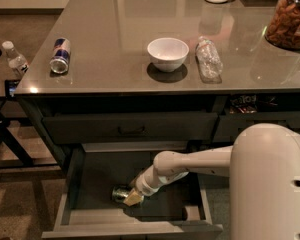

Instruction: Pick green can from middle drawer and place on counter

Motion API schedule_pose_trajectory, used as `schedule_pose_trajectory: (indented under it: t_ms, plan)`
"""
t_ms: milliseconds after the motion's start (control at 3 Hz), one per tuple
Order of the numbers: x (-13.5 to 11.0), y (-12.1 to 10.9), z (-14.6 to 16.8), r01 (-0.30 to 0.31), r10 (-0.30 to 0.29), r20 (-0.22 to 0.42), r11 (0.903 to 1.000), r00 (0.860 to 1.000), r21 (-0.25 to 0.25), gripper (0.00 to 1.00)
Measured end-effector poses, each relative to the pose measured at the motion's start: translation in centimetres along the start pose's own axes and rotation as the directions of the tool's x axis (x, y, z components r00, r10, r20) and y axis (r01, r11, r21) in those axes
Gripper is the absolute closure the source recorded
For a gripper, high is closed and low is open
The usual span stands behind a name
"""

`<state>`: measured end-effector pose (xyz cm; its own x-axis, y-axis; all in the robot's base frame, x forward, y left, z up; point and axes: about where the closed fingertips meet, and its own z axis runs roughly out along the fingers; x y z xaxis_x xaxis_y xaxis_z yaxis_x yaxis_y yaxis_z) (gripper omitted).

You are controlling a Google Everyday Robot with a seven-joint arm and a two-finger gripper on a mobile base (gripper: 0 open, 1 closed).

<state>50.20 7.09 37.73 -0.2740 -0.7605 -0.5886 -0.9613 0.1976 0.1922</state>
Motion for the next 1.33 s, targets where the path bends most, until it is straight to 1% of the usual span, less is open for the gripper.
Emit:
schedule_pose_trajectory:
  t_ms: [333, 667, 1000, 1333]
  plan:
    - [-0.5, 0.3, 0.0, -0.008, 0.008, 0.011, 0.9999, 1.000, -0.006, 1.00]
    - [-2.6, 1.0, -1.8, -0.058, 0.058, 0.014, 0.9982, 0.998, 0.013, 1.00]
    - [-5.4, 2.0, -5.1, -0.095, 0.093, 0.037, 0.9951, 0.995, 0.029, 1.00]
    - [-8.3, 3.1, -9.6, -0.083, 0.080, 0.047, 0.9940, 0.996, 0.072, 1.00]
